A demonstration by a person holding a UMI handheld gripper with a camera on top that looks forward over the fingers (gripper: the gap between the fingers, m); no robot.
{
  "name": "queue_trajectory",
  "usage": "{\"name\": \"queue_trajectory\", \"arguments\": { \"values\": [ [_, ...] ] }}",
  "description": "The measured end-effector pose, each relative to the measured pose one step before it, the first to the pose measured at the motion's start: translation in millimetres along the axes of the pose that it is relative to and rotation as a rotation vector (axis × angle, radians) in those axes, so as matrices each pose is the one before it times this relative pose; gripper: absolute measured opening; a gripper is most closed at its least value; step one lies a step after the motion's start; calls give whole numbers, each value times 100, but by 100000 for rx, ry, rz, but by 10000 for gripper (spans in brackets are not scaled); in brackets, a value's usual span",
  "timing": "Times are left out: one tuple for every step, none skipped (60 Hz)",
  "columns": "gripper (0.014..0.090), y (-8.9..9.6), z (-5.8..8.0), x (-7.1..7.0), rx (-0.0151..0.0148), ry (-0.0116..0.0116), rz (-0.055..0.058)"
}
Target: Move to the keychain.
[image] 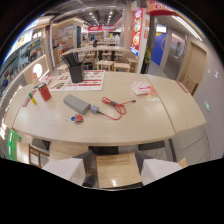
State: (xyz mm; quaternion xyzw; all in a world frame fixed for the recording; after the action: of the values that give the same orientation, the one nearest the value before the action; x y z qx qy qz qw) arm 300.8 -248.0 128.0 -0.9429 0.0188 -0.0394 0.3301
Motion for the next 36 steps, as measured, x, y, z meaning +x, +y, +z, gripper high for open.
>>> {"name": "queue_trajectory", "arguments": {
  "values": [
    [848,-13,7,22,31,108,3],
    [849,-18,16,17,66,88,56],
    [847,-11,31,22,85,89,50],
    [849,1,36,15,44,123,35],
    [847,142,-19,199,53,115,44],
    [847,6,59,5,86,96,28],
    [847,-2,52,-24,137,33,16],
    [845,-15,36,-9,122,57,9],
    [847,-21,25,1,138,129,28],
    [847,-124,-6,-216,81,236,23],
    [847,74,-32,167,134,-53,-76],
    [849,11,12,-58,116,-41,-70],
    [849,0,24,-62,162,-70,-21],
    [848,-6,27,-44,153,-20,39],
    [850,12,53,-139,129,-70,24],
    [848,-89,221,-346,123,-147,-35],
    [849,-9,61,-242,127,-271,-39],
    [848,-17,59,-278,182,-305,-34],
    [849,-21,87,-238,169,-283,-3],
    [848,-20,237,-302,174,-233,47],
    [849,-13,92,-290,162,-267,21],
    [849,-45,158,-325,205,-398,-68],
    [847,-23,164,-386,186,-621,-172],
    [847,-33,202,-422,174,-656,-123],
    [846,-37,169,-379,166,-538,-76],
    [846,-63,176,-417,152,-460,-154],
    [846,-28,242,-504,189,-518,-228],
    [842,-41,222,-441,201,-708,-265],
    [842,-9,215,-446,111,-760,-181],
    [842,-20,226,-471,120,-716,-154],
    [843,-27,208,-455,150,-642,-121],
    [843,-33,240,-474,164,-702,-143],
    [842,8,262,-503,45,-844,-143],
    [841,12,256,-507,-74,-879,-86],
    [843,-14,266,-641,-95,-631,-3],
    [843,1,303,-552,21,-618,-69]
  ]
}}
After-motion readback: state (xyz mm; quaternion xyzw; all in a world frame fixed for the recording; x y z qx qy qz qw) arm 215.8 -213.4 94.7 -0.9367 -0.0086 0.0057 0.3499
